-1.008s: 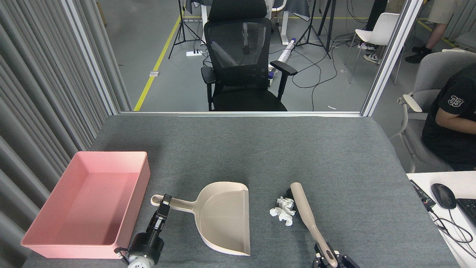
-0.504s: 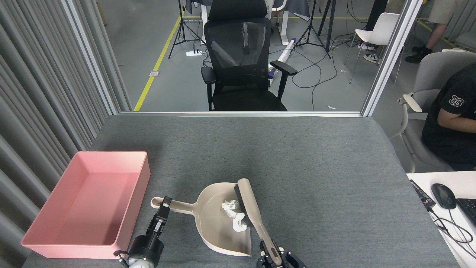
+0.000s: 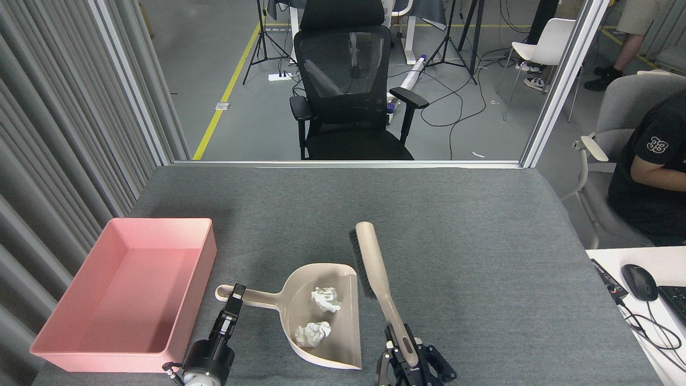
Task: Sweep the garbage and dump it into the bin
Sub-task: 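Carry the dustpan with the left gripper over the pink bin, then tilt the dustpan with the left gripper to dump scraps into the bin, then bring the empty dustpan back with the left gripper and set it on the table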
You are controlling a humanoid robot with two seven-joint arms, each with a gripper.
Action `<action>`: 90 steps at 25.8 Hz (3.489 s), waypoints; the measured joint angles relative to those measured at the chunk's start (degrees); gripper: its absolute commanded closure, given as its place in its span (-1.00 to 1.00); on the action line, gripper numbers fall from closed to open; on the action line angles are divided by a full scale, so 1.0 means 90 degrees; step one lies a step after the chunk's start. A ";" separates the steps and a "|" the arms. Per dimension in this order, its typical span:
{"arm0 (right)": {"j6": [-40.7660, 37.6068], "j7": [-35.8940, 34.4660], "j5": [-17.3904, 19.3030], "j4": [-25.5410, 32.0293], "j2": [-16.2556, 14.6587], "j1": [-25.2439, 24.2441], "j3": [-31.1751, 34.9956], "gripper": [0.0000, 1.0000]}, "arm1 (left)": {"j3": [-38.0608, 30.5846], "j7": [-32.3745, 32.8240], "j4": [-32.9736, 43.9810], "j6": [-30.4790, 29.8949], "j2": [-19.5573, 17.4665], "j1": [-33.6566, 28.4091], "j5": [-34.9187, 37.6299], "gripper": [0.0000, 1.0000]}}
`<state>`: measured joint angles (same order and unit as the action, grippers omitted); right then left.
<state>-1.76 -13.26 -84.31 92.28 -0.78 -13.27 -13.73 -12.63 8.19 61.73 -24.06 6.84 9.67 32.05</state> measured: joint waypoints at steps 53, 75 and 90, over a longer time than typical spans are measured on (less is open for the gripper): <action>-0.1514 -0.0148 -0.0183 -0.0351 -0.1147 -0.0547 0.2561 0.90 | -0.0917 0.1356 0.0029 0.1300 -0.4625 0.0116 -0.4273 0.71; -0.1633 -0.0154 -0.0179 -0.0351 -0.1142 -0.0557 0.2566 0.90 | -0.0898 0.1117 -0.1487 -0.0316 -0.5192 0.1084 -0.1992 0.69; -0.1634 -0.0180 -0.0173 -0.0348 -0.1106 -0.0566 0.2581 0.90 | -0.1026 0.1059 -0.1130 -0.0396 -0.4849 0.1828 0.0108 0.69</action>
<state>-16.47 -14.89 -85.87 89.15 -10.73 -18.37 9.49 -21.87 17.72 51.56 -27.62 -36.80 26.13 33.03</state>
